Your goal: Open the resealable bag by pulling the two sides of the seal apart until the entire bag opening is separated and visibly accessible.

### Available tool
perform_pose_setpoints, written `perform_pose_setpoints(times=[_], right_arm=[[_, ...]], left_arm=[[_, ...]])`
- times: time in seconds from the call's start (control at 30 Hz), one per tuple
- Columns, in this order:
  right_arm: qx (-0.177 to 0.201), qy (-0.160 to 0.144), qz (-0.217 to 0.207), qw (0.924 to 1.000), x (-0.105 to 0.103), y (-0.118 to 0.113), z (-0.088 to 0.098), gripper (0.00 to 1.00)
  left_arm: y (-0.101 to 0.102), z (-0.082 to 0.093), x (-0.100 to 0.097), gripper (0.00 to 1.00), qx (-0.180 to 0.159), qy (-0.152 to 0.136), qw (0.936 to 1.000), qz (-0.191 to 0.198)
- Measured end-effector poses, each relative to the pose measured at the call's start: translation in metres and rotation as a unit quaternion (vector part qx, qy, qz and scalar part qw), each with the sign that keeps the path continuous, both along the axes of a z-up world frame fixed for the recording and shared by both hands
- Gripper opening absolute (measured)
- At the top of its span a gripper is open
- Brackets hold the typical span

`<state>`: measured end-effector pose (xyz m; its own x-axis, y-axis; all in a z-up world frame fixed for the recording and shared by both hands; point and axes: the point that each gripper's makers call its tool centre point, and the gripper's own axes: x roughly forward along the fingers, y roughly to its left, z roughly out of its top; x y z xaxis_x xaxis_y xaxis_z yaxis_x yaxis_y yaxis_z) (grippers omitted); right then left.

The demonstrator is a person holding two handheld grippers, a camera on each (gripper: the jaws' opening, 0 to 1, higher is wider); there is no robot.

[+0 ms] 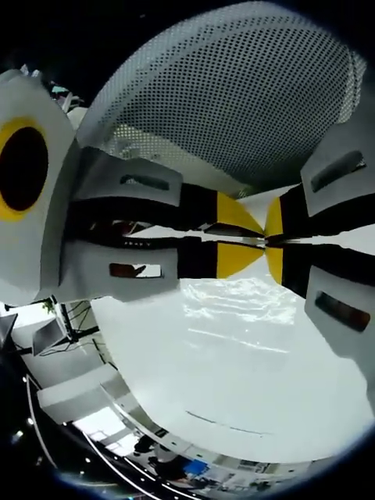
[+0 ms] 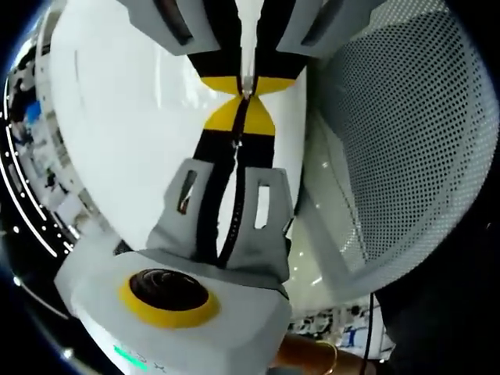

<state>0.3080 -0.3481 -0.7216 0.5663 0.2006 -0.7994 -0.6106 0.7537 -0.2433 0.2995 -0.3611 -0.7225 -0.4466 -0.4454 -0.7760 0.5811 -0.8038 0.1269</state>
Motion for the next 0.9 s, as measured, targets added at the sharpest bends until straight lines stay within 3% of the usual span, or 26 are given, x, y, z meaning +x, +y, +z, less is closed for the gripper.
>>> perform_pose_setpoints(times=[0.7, 0.9], right_arm=[[0.026, 0.004, -0.022, 0.9994, -0.004, 0.0015, -0.0001, 0.0], [0.044, 0.002, -0.034, 0.9985, -0.0066, 0.0026, -0.0003, 0.0]], left_arm=[[0.0041, 0.004, -0.0006, 0.0, -0.023, -0.015, 0.9996, -0.004], [0.0057, 0.0049, -0.0027, 0.0, -0.026, 0.0, 0.9997, 0.0]])
